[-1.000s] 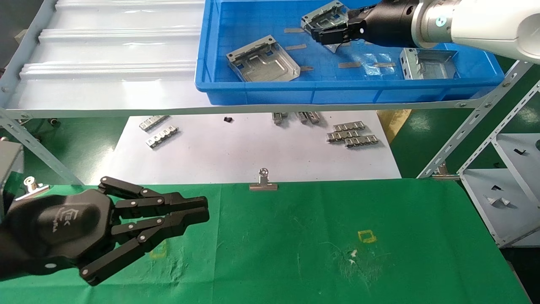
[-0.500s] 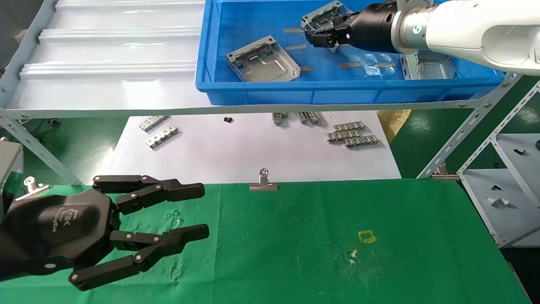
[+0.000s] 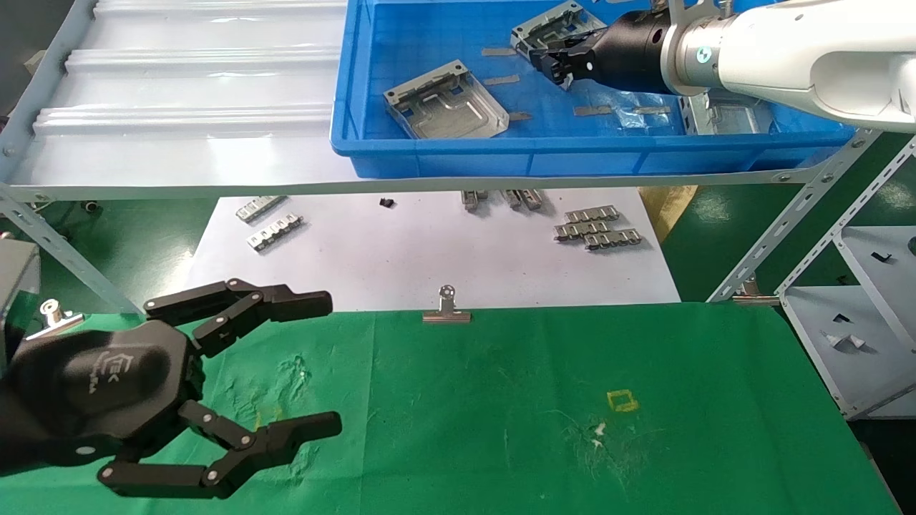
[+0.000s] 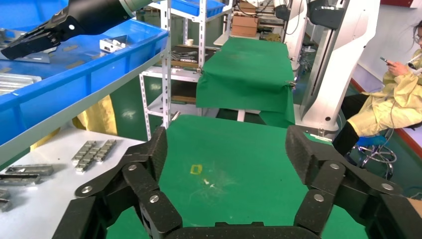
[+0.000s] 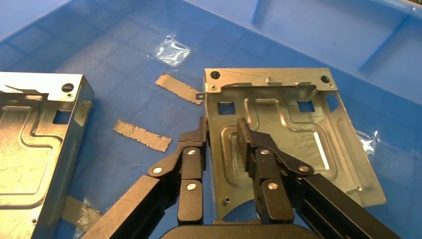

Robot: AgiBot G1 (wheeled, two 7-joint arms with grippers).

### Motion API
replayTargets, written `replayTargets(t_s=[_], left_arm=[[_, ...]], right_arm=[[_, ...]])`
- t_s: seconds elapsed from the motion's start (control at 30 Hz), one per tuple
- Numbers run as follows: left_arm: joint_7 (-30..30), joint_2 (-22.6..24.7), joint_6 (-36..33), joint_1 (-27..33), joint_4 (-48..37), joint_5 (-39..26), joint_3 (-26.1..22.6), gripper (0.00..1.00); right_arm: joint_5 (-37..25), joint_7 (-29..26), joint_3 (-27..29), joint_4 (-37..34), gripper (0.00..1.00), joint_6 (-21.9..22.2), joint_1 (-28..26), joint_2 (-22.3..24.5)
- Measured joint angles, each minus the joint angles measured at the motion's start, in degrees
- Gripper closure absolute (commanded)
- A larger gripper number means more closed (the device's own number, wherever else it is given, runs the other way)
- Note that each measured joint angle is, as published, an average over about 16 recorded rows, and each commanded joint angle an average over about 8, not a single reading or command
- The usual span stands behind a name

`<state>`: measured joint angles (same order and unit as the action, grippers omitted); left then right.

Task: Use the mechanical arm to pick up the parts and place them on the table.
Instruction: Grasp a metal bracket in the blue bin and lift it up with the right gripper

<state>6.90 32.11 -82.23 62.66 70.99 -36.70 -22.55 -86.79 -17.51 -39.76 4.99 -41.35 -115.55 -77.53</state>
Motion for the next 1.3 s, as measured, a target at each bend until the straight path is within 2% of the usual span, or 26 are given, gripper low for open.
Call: replayTargets(t_s=[0.5, 0.73, 0.93, 1.2, 1.3], left_arm=[[0.0, 0.0, 0.0, 0.0, 0.0, 0.0, 0.0, 0.0], [0.0, 0.0, 0.0, 0.0, 0.0, 0.0, 0.0, 0.0], [0.0, 0.0, 0.0, 0.0, 0.0, 0.0, 0.0, 0.0], [0.0, 0.0, 0.0, 0.0, 0.0, 0.0, 0.0, 0.0], [0.0, 0.0, 0.0, 0.0, 0.0, 0.0, 0.0, 0.0]], right_arm=[[0.3, -0.7, -1.2, 1.2, 1.0, -1.2, -0.3, 0.1], [1.5, 1.2, -1.0, 1.9, 1.0, -5.5, -2.6, 1.1], [2.1, 5.0, -1.1, 2.6, 1.0, -15.3, -5.8, 3.2], [2.3, 12.1, -2.1, 4.2, 1.0, -35.5, -9.9, 7.5], [2.7, 14.3, -2.8, 5.1, 1.0, -41.8, -10.8, 9.1]])
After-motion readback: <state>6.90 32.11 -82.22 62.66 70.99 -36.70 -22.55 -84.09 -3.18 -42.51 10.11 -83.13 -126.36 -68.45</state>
